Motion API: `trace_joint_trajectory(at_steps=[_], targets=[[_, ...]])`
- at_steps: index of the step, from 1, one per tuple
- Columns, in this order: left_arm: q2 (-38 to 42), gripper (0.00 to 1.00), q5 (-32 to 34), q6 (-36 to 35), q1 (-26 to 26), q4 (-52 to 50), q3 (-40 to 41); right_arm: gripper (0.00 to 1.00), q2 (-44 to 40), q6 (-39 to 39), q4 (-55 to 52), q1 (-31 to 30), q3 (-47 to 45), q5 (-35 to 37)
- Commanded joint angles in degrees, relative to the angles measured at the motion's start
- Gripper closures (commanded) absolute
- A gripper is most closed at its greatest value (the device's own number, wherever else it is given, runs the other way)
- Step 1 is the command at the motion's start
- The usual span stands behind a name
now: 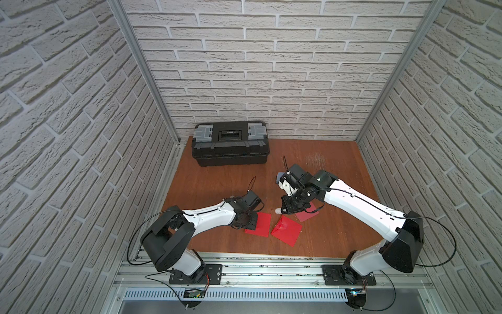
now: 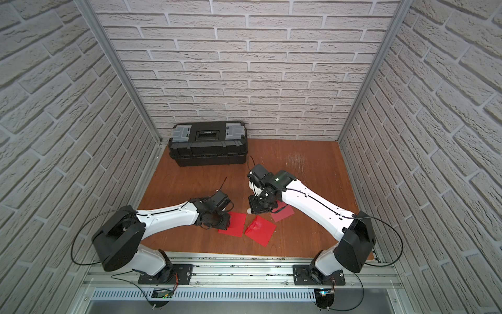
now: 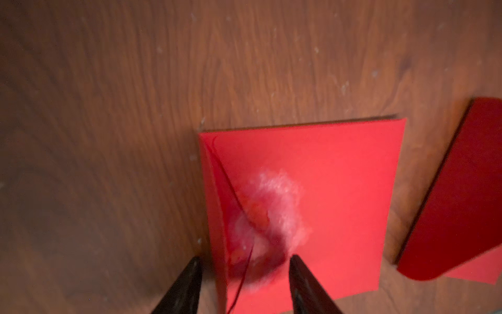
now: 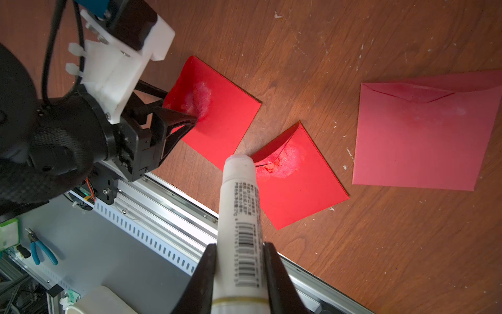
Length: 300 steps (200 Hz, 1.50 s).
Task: Seal the envelope with a glue stick
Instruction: Seal the envelope at the center of the board.
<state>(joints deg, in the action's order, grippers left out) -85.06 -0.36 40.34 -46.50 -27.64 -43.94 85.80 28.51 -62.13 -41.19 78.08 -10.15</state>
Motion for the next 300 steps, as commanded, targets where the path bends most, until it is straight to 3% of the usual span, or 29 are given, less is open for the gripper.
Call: trace_joint_trajectory(at_steps=[1, 83, 100, 124, 161, 195, 259, 300], targets=[[3.1, 0.47, 2.3, 0.2, 0.5, -4.7, -0.7, 0.97, -0.8, -0.5, -0.3, 0.1, 0.0, 0.2], [2.1, 0.79, 4.0, -1.2, 0.5, -5.9, -3.4, 0.97, -0.9, -0.7, -0.4, 0.1, -0.4, -0.1], [1.6, 0.91, 5.0, -1.7, 0.4, -6.4, -3.9, 0.97, -1.0, -0.7, -0.4, 0.1, -0.5, -0.1], [2.2, 0.95, 7.7, -1.8, 0.5, -9.6, -4.9, 0.97, -1.2, -0.6, -0.4, 0.1, -0.8, -0.2], [6.3, 0.98, 11.5, -1.3, 0.7, -16.0, -4.8, 0.97, -1.2, -0.7, -0.6, 0.0, -0.7, 0.0], [4.1, 0.98, 13.6, -2.2, 1.0, -18.7, -5.4, 0.97, -0.5, -0.5, -0.3, -0.1, -0.4, -0.7], [-3.5, 0.96, 11.9, -2.8, -1.4, -16.6, -8.6, 0.97, -0.4, 0.0, -0.5, -0.6, -0.1, -0.7], [-4.3, 0.92, 9.9, -2.3, -2.0, -13.8, -8.1, 0.97, -0.2, 0.3, -0.2, -0.8, 0.2, -0.7]])
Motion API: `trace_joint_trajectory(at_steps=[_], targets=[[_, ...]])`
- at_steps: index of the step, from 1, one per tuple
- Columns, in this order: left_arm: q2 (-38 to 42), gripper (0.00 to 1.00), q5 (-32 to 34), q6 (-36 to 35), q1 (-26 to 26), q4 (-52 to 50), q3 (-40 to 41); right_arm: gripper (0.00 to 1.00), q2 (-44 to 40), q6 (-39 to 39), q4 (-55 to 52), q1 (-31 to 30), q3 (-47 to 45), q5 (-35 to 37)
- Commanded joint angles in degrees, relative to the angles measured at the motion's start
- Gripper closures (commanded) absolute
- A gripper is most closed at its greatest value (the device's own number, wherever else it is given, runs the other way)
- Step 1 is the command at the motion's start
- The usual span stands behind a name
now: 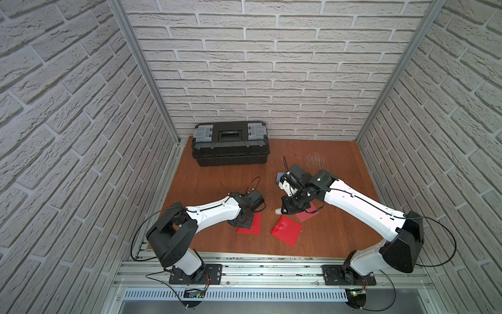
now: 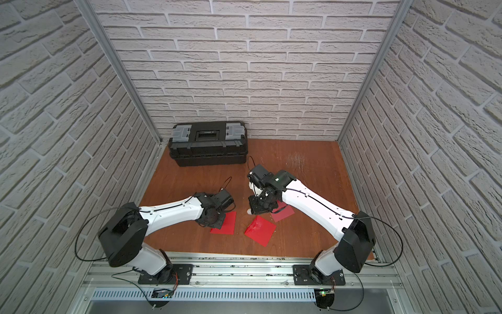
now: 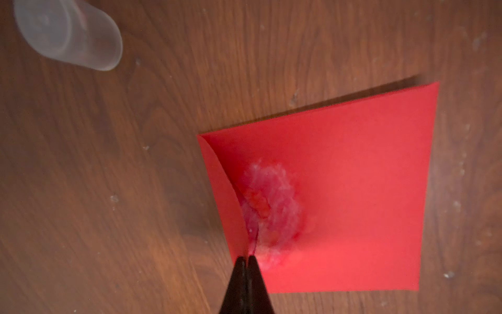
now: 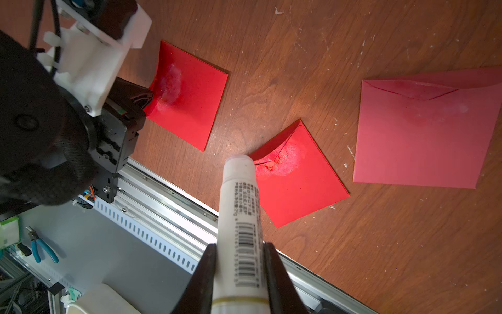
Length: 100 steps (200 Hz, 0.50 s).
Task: Seal the envelope with a glue stick
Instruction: Seal the envelope at the center of the board.
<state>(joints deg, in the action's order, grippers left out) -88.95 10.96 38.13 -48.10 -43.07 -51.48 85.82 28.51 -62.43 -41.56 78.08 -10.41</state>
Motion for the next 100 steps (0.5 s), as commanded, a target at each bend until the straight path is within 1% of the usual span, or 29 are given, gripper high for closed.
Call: trace_joint_trajectory(at_steps=[1, 26, 43, 83, 93, 100], targets=[[-0.4, 0.92, -1.4, -0.1, -0.4, 1.7, -0.5, 0.97, -0.1, 0.3, 0.1, -0.5, 0.2, -0.5], [-0.8, 0.9, -2.3, 0.4, -0.4, 3.1, 0.4, 0.97, 0.4, 0.3, 0.0, -0.9, 0.7, -0.6], [-0.9, 0.86, -3.5, 1.0, -0.1, 4.7, 1.7, 0.97, 0.7, 0.2, -0.1, -1.1, 1.1, -0.4], [-0.5, 0.81, -10.8, 2.9, 2.4, 12.7, 7.8, 0.97, 0.5, 0.7, 0.0, -1.5, 1.5, -0.1], [0.0, 0.78, -11.7, 3.3, 2.9, 13.9, 9.0, 0.97, 0.6, 0.6, -0.1, -1.6, 1.6, 0.0], [0.4, 0.74, -12.2, 3.6, 3.2, 14.2, 9.7, 0.97, 0.6, 0.5, -0.2, -1.6, 1.5, -0.1]])
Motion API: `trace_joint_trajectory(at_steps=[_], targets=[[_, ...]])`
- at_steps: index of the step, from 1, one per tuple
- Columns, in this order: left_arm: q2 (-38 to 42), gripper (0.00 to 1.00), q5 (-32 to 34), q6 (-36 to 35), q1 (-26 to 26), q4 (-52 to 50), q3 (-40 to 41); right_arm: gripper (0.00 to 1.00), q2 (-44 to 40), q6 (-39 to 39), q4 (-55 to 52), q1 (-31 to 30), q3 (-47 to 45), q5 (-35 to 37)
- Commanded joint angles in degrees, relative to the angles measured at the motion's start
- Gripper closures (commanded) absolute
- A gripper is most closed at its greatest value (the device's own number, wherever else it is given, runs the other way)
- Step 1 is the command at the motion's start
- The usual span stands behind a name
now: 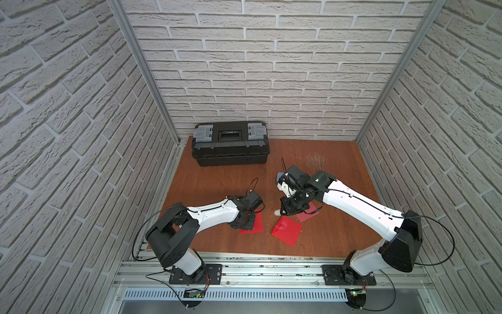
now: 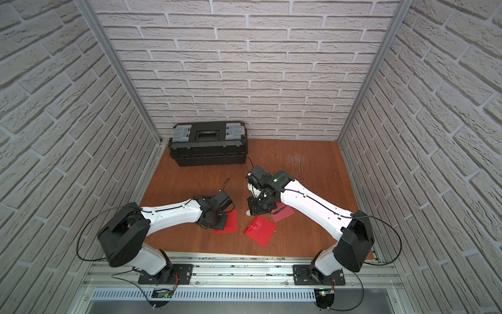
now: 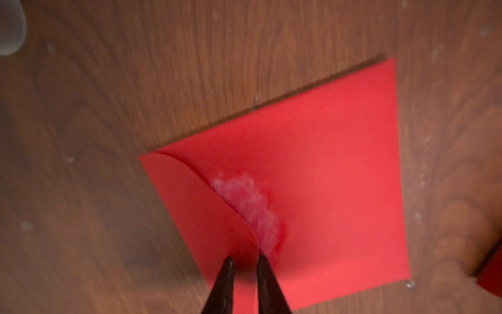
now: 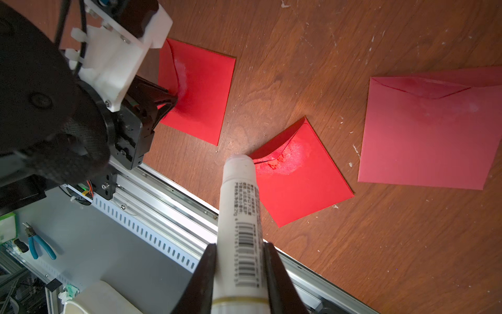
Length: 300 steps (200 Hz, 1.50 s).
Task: Seal the envelope with a glue stick
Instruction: Seal the envelope at the center of the board.
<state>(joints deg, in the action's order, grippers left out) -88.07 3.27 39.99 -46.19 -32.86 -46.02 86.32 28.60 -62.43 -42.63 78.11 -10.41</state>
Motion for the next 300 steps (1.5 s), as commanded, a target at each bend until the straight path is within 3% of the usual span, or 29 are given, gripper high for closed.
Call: trace_joint_trajectory(at_steps=[1, 18, 37, 92, 154, 252, 300], targets=[[-0.4, 0.73, -4.5, 1.9, 1.4, 4.1, 4.3, 0.97, 0.1, 0.5, -0.2, -0.5, 1.5, -0.1], [1.3, 0.63, -4.9, 2.7, 2.0, 4.5, 5.9, 0.97, 0.3, 0.5, -0.4, -0.7, 1.4, -0.2], [3.8, 0.62, -5.3, 3.5, 3.0, 5.1, 7.9, 0.97, 0.5, 0.6, -0.2, -0.8, 1.5, -0.2], [6.9, 0.82, -6.1, 3.2, 5.8, 5.1, 11.1, 0.97, 1.6, 0.5, -0.3, -1.3, 2.3, -0.1], [5.3, 0.87, -1.7, 3.0, 4.2, 0.2, 9.0, 0.97, 1.7, 0.2, -0.4, -1.5, 2.1, 0.4], [-6.9, 0.86, 6.6, 5.4, -3.8, -11.6, 1.8, 0.97, 1.6, -2.3, -0.1, -1.1, 1.5, 0.8], [-13.4, 0.86, 5.5, 4.5, -7.5, -14.9, -0.8, 0.97, -0.1, -2.7, 1.0, -0.3, -0.3, 0.0]])
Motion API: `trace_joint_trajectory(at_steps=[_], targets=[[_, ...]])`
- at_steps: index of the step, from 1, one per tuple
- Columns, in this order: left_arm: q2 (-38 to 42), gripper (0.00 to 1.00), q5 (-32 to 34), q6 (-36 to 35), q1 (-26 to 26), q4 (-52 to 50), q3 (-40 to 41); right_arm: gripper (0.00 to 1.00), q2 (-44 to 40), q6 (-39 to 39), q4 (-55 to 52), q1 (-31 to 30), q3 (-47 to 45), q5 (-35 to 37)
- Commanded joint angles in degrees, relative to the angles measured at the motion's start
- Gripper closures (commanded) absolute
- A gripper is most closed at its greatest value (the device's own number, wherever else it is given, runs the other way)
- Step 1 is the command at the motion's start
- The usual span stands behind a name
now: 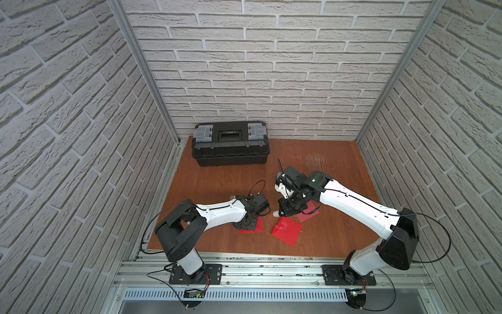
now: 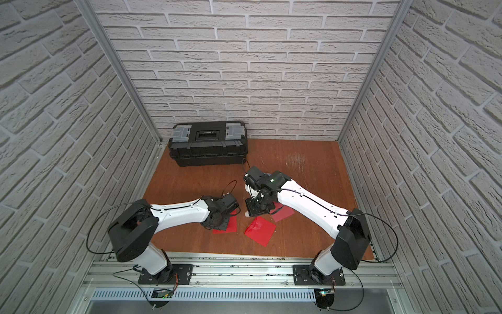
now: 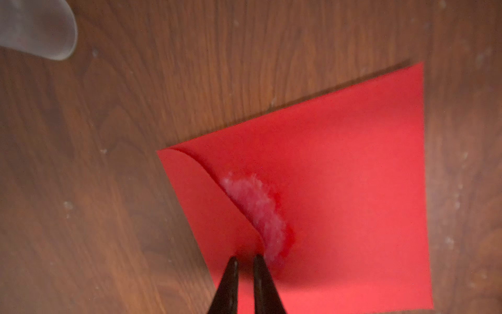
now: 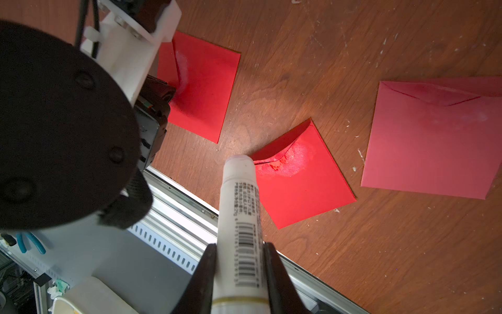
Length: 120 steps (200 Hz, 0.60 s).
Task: Seal the envelope with a glue stick
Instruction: Seal the envelope at the center of the board.
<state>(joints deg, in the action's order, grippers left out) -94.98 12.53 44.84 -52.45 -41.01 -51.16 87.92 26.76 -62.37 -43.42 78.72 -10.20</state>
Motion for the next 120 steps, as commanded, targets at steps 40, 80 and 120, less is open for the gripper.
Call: trace_joint_trajectory(at_steps=[40, 80, 120], targets=[[2.8, 0.85, -4.5, -3.9, 0.8, -3.3, 3.4, 0.97, -2.9, -0.9, 0.7, 0.8, -1.1, -0.6], [12.9, 0.83, -7.1, -5.2, 6.5, -0.3, 2.5, 0.97, -3.4, -0.2, 0.2, 1.0, -0.9, -0.2], [15.2, 0.83, -7.8, -7.0, 9.5, -0.5, 1.8, 0.97, -2.9, 0.0, 0.1, 0.9, -0.4, -0.3]])
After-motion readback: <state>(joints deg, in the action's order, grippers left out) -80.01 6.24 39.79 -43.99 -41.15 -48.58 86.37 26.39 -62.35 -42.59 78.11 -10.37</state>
